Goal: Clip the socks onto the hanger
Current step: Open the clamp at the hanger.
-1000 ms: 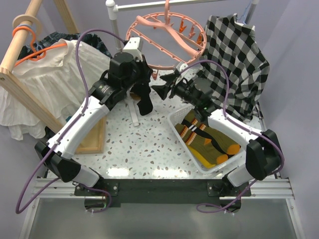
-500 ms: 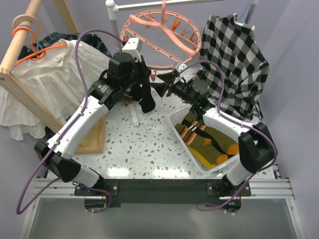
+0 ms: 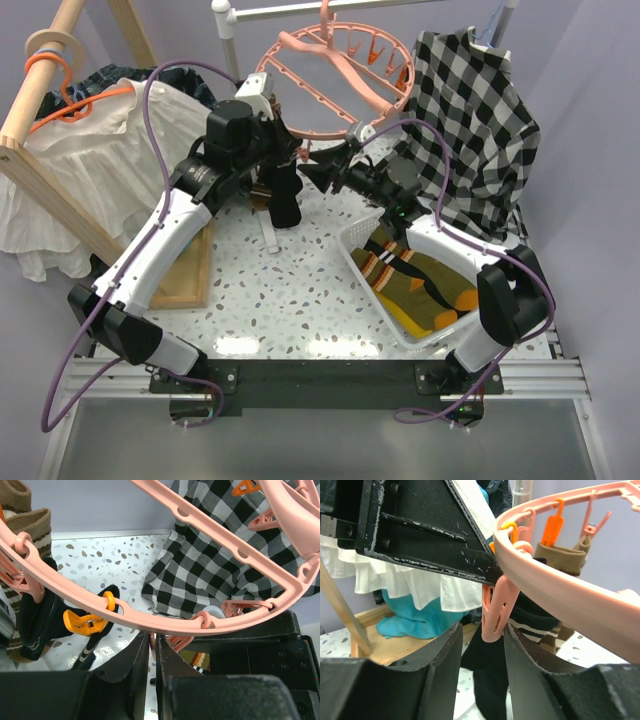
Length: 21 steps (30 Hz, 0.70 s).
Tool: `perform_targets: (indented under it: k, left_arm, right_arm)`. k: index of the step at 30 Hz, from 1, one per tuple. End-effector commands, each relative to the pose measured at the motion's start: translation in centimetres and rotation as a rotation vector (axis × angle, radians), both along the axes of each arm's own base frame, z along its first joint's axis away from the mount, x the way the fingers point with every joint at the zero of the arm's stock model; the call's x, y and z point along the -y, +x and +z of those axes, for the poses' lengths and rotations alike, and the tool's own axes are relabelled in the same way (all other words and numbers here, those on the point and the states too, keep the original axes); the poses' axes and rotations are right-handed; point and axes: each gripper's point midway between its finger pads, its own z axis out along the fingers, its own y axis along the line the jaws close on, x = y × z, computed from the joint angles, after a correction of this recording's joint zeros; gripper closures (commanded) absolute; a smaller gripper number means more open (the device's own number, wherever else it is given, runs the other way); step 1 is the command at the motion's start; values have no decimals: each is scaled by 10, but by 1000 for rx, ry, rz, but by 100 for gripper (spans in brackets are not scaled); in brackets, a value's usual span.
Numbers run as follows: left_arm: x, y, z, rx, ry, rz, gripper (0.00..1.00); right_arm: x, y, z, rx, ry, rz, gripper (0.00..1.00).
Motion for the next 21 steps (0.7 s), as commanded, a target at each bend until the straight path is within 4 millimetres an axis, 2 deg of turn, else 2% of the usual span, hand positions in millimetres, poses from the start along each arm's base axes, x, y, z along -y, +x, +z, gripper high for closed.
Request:
perform_targets:
  k: [1, 10, 13, 16, 21]
  left_arm:
    - [10, -6, 28, 56, -100, -66, 85]
    - [10, -8, 30, 55, -123, -76, 77]
    - [6, -9, 34, 65, -121, -61, 68]
    - [0, -12, 38, 80, -115, -42, 55]
    - [-10, -20, 44, 118, -92, -28, 39]
  right_arm:
    - [-3, -3, 30, 55, 58, 29, 60]
    - [-3, -2, 31, 47, 49, 31, 76]
    - [-3, -1, 30, 43, 43, 23, 80]
    - [-1, 2, 28, 35, 33, 6, 84]
    - [-1, 2, 27, 26, 26, -3, 89]
